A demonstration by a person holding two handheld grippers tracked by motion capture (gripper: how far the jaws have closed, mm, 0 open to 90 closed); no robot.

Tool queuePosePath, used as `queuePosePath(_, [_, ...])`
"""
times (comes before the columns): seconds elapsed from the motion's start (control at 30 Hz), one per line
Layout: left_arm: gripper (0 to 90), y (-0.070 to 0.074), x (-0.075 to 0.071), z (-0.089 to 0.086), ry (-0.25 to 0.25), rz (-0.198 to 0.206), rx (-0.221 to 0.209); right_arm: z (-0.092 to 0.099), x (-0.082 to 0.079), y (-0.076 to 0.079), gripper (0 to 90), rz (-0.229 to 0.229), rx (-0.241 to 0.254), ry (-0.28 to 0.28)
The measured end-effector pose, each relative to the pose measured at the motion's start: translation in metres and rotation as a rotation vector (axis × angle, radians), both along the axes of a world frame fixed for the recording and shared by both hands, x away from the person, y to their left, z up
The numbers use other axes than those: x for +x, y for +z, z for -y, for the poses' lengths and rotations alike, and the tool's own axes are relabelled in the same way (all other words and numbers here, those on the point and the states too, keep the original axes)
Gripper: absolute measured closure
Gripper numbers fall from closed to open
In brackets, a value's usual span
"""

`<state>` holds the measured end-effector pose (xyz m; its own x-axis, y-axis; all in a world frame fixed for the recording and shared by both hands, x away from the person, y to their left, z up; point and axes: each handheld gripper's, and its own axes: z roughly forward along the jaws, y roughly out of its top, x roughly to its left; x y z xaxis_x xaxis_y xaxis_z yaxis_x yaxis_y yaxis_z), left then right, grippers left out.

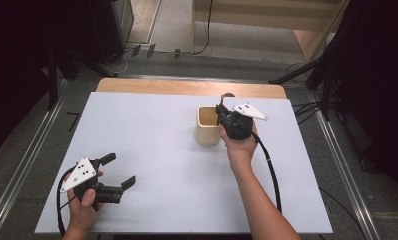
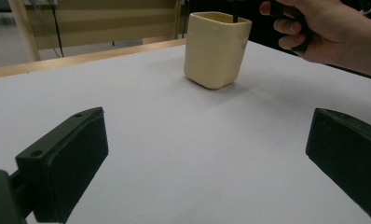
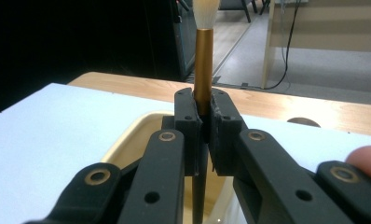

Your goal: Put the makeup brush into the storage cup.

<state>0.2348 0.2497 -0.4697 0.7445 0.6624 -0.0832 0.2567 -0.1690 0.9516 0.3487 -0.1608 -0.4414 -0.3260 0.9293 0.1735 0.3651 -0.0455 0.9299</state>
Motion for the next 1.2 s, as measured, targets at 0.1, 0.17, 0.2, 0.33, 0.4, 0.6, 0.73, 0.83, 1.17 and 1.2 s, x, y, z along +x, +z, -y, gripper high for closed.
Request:
queuePosePath(0.1, [0.0, 0.000, 0.000, 0.000, 0.000, 0.000, 0.000, 0.001, 0.000, -0.003, 84.5, 0.000, 0.000, -0.005])
queuePosePath(0.17, [0.0, 0.000, 0.000, 0.000, 0.000, 0.001, 0.000, 0.002, -0.001, -0.004, 81.2, 0.014, 0.011, -0.001])
queuePosePath(0.2, [0.0, 0.000, 0.000, 0.000, 0.000, 0.001, 0.000, 0.003, -0.002, -0.004, 72.2, 0.026, 0.015, 0.002])
queuePosePath(0.33, [0.0, 0.000, 0.000, 0.000, -0.001, 0.001, -0.001, 0.004, -0.003, -0.001, 34.2, 0.043, 0.035, 0.013])
queuePosePath(0.4, [0.0, 0.000, 0.000, 0.001, -0.002, 0.002, -0.001, 0.005, -0.002, 0.000, 13.3, 0.029, 0.055, 0.017])
queuePosePath(0.6, [0.0, 0.000, 0.000, 0.001, -0.002, 0.001, -0.002, 0.007, -0.006, 0.001, 0.0, 0.036, 0.033, 0.058])
queuePosePath(0.73, [0.0, 0.000, 0.000, 0.001, -0.004, 0.003, -0.001, 0.008, -0.010, 0.003, 0.0, 0.051, 0.023, 0.073])
queuePosePath(0.83, [0.0, 0.000, 0.000, 0.001, -0.004, 0.002, 0.000, 0.010, -0.013, 0.003, 0.0, 0.056, 0.023, 0.077])
queuePosePath(1.17, [0.0, 0.000, 0.000, 0.002, -0.004, 0.003, 0.001, 0.039, -0.033, -0.008, 0.0, 0.056, 0.051, 0.072])
queuePosePath(1.2, [0.0, 0.000, 0.000, 0.002, -0.006, 0.005, 0.002, 0.042, -0.035, -0.009, 0.0, 0.060, 0.050, 0.070])
